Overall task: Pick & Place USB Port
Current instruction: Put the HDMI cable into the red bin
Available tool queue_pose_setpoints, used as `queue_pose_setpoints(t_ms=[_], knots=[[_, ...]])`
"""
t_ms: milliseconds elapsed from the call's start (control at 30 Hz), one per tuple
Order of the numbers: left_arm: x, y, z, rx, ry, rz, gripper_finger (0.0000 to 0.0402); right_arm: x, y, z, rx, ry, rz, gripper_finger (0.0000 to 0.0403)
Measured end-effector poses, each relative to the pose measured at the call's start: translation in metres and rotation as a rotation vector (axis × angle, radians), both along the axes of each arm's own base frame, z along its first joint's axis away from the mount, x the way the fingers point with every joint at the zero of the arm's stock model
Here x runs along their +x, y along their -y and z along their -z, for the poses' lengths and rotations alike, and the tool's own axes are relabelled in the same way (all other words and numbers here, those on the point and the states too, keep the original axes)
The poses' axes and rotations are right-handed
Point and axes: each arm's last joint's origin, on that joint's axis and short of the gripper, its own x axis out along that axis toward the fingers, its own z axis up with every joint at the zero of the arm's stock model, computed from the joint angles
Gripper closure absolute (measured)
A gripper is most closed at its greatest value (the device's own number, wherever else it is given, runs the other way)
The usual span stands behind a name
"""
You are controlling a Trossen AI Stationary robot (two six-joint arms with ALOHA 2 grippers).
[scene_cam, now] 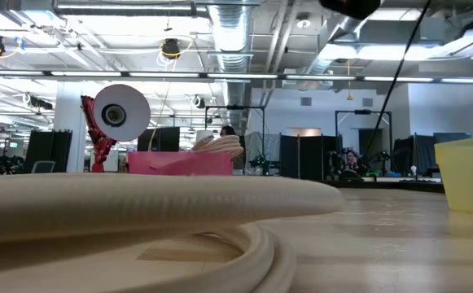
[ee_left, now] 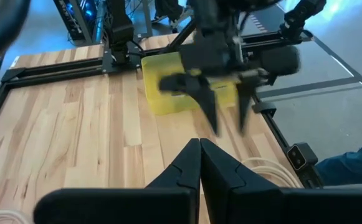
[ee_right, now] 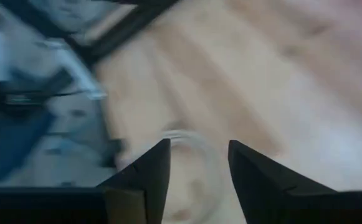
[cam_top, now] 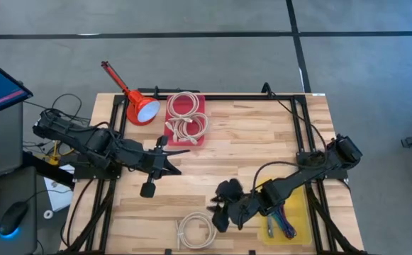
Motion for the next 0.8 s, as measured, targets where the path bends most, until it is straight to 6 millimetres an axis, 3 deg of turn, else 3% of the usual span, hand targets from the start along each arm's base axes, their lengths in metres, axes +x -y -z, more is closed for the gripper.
queue_pose_setpoints(t_ms=[133, 333, 467, 800], knots=[[-0.001, -0.001, 0.003, 0.002, -0.033, -0.010, 0.0394, -0.020, 0.011, -0.024, -0.152, -0.059, 0.061, 0.0269], [-0.002, -0.001, 0.013, 0.013, -0.073, -0.016, 0.0394, -0.065, 0.023, -0.050, -0.347, -0.091, 0.154, 0.0293], [0.003, -0.001, 0.034, -0.008, -0.076, -0.110, 0.0396, -0.094, 0.031, -0.063, -0.439, -0.095, 0.222, 0.0308], [0.016, 0.006, 0.085, -0.211, 0.048, -0.111, 0.0397, -0.150, 0.062, -0.090, -0.516, -0.112, 0.301, 0.0342]])
